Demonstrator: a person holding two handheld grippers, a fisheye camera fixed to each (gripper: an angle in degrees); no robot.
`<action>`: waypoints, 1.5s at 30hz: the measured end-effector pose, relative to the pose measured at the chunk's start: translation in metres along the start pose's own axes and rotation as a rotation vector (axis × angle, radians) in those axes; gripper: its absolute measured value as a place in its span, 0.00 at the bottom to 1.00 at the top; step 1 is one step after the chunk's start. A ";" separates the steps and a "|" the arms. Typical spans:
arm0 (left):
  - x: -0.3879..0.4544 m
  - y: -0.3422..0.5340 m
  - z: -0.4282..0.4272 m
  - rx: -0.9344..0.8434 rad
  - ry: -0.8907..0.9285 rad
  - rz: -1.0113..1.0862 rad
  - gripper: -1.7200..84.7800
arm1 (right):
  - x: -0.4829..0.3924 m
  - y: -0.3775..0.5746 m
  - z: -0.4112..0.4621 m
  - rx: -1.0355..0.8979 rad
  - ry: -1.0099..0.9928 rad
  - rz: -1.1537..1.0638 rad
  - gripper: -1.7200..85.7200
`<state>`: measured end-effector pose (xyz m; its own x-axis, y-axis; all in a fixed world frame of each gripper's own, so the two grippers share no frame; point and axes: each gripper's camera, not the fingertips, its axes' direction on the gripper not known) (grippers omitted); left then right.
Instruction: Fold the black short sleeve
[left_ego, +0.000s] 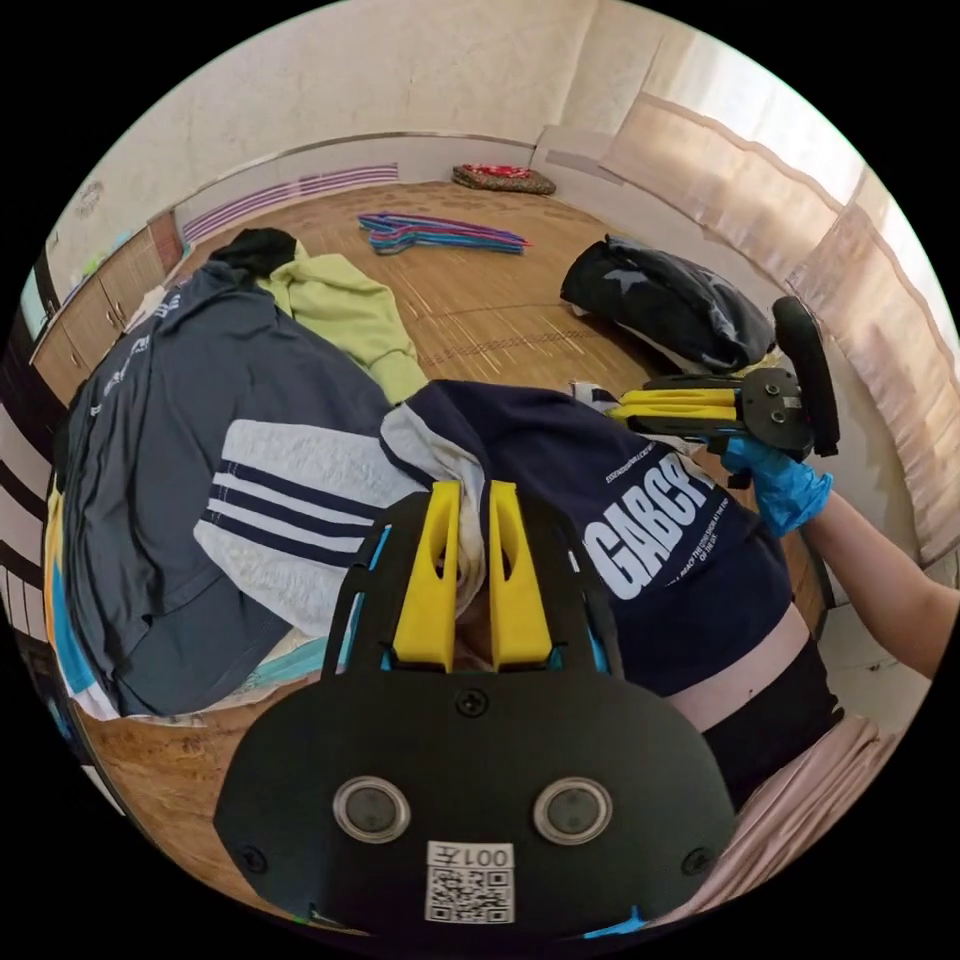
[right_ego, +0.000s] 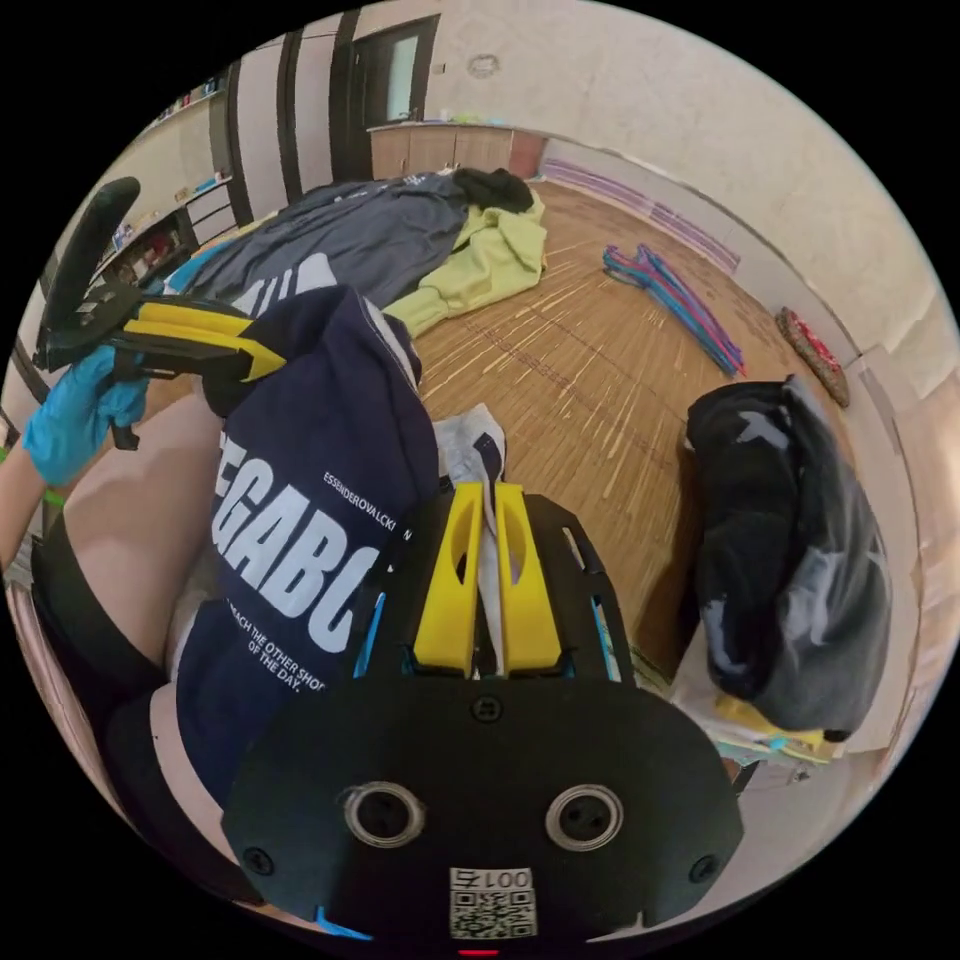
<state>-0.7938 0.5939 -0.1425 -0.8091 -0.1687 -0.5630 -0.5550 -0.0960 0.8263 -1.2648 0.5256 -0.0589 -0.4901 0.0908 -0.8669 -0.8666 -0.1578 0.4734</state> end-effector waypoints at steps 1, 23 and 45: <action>0.004 0.011 -0.008 0.013 -0.012 0.001 0.02 | -0.005 0.012 -0.017 0.054 0.032 0.025 0.04; 0.117 0.195 -0.332 0.810 -0.163 0.168 0.01 | -0.146 0.194 -0.417 1.063 0.576 -0.004 0.03; 0.199 0.253 -0.516 1.032 -0.448 0.367 0.01 | -0.197 0.165 -0.563 1.242 0.784 -0.081 0.04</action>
<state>-0.9952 0.0295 -0.0372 -0.8345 0.3575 -0.4194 -0.0024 0.7587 0.6515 -1.2588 -0.0719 0.1023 -0.6133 -0.5508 -0.5661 -0.6101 0.7856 -0.1035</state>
